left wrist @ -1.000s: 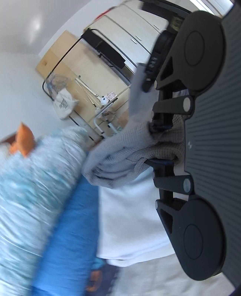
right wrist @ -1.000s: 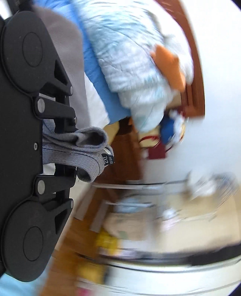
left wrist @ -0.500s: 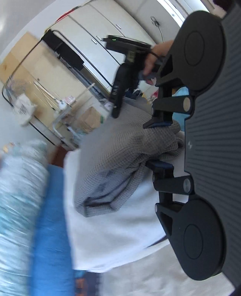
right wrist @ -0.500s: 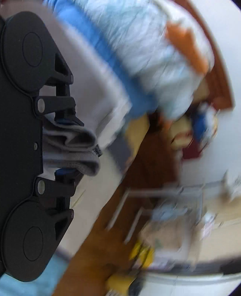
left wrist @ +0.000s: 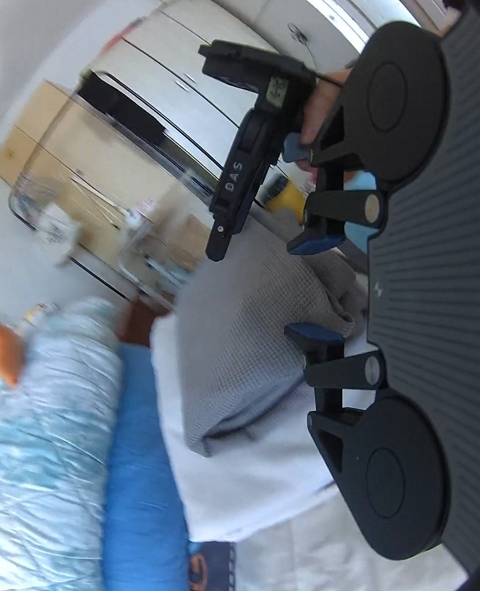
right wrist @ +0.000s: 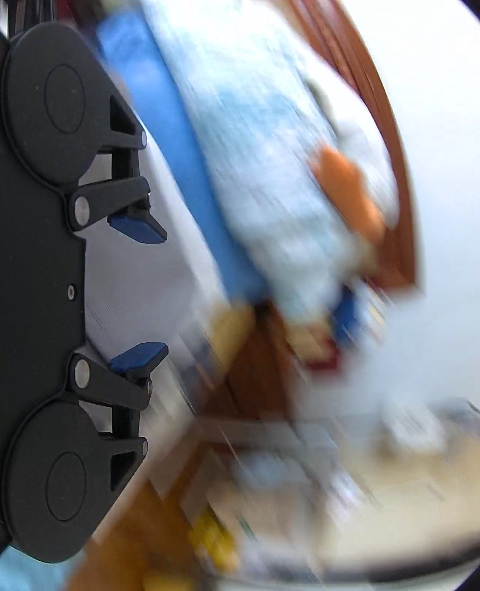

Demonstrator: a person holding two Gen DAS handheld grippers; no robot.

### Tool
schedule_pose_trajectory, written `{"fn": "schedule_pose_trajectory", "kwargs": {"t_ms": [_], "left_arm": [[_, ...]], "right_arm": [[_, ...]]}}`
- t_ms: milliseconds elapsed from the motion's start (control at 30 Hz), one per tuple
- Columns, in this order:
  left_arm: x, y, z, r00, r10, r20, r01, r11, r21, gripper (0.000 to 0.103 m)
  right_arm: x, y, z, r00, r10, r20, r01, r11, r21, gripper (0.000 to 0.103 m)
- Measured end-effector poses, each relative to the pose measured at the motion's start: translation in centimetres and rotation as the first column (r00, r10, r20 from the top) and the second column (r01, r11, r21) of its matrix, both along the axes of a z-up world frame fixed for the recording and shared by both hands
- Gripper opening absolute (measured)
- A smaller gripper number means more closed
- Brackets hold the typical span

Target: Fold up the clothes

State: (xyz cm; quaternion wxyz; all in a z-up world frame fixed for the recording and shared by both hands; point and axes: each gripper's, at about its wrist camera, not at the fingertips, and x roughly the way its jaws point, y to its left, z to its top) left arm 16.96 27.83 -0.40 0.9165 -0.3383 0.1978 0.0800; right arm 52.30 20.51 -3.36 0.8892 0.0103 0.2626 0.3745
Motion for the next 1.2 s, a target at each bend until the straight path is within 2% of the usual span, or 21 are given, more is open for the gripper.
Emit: {"fn": "schedule_pose_trajectory", "kwargs": {"t_ms": [33,100,167,267,367,400,433,467,500,533,600,767,900,967,1067,1200], "left_arm": [[0.0,0.2,-0.2,1.000,-0.006,0.004,0.006,1.000,-0.022,0.039],[0.1,0.3,-0.6,1.000,-0.025,0.008,0.025,0.998,-0.058,0.039],[0.6,-0.2,-1.0,0.999,-0.035,-0.027,0.033,0.999,-0.041,0.039],[1.2,-1.2,-1.0,0.997,-0.028,-0.070,0.029,1.000,0.011,0.040],[1.0,-1.4,-0.5,0.996,-0.011,-0.087,0.010,1.000,-0.012,0.043],[0.9,-1.7,-0.3,0.996,-0.012,-0.090,0.012,1.000,0.003,0.055],[0.7,-2.2,0.0,0.995,-0.018,-0.097,0.021,0.999,0.030,0.063],[0.8,-2.8,0.3,0.993,-0.022,-0.119,0.030,0.997,0.065,0.081],[1.0,-3.5,0.5,0.988,-0.019,-0.156,0.035,0.994,0.106,0.091],[1.2,-4.0,0.8,0.982,-0.009,-0.188,0.037,0.989,0.146,0.091],[1.3,-5.1,1.2,0.976,0.002,-0.218,0.042,0.979,0.198,0.091],[0.5,-6.7,2.8,0.971,-0.012,-0.240,0.069,0.970,0.231,0.097],[0.3,-8.6,5.7,0.945,-0.015,-0.328,0.094,0.970,0.225,0.097],[-1.0,-10.2,7.5,0.957,-0.056,-0.284,0.138,0.951,0.278,0.101],[-2.7,-13.0,9.2,0.951,-0.089,-0.296,0.202,0.904,0.376,0.103],[-5.0,-15.8,10.5,0.938,-0.126,-0.323,0.260,0.873,0.413,0.103]], "right_arm": [[0.2,0.0,-0.9,0.999,-0.015,-0.039,0.015,1.000,-0.004,0.065],[0.3,0.2,-2.9,0.998,-0.044,-0.045,0.042,0.998,-0.051,0.065],[-1.0,0.0,-4.0,0.998,-0.060,0.035,0.063,0.996,-0.068,0.066],[-1.3,-0.6,-5.0,0.995,-0.098,0.032,0.099,0.995,-0.021,0.066],[-2.4,-0.8,-5.7,0.982,-0.181,0.050,0.181,0.983,0.004,0.068],[-3.1,-1.0,-5.6,0.971,-0.233,0.044,0.233,0.972,0.006,0.071],[-3.9,-1.2,-5.5,0.958,-0.284,0.038,0.284,0.959,0.007,0.087],[-4.6,-1.4,-5.4,0.942,-0.334,0.033,0.334,0.943,0.009,0.096],[-5.8,-2.5,-5.2,0.934,-0.356,0.018,0.355,0.934,0.046,0.096],[-6.9,-3.6,-5.0,0.926,-0.378,0.003,0.377,0.923,0.083,0.096],[-9.1,-5.7,-4.3,0.904,-0.427,0.004,0.425,0.902,0.077,0.096],[-14.5,-9.8,-1.2,0.871,-0.491,0.025,0.490,0.871,0.045,0.096],[-19.1,-11.3,1.2,0.858,-0.511,0.054,0.510,0.860,0.030,0.096],[-21.4,-12.1,2.4,0.851,-0.520,0.069,0.520,0.854,0.023,0.096],[-24.8,-13.3,4.2,0.841,-0.534,0.091,0.535,0.845,0.013,0.096],[-28.4,-14.2,5.9,0.838,-0.537,0.097,0.541,0.841,-0.019,0.096]]}}
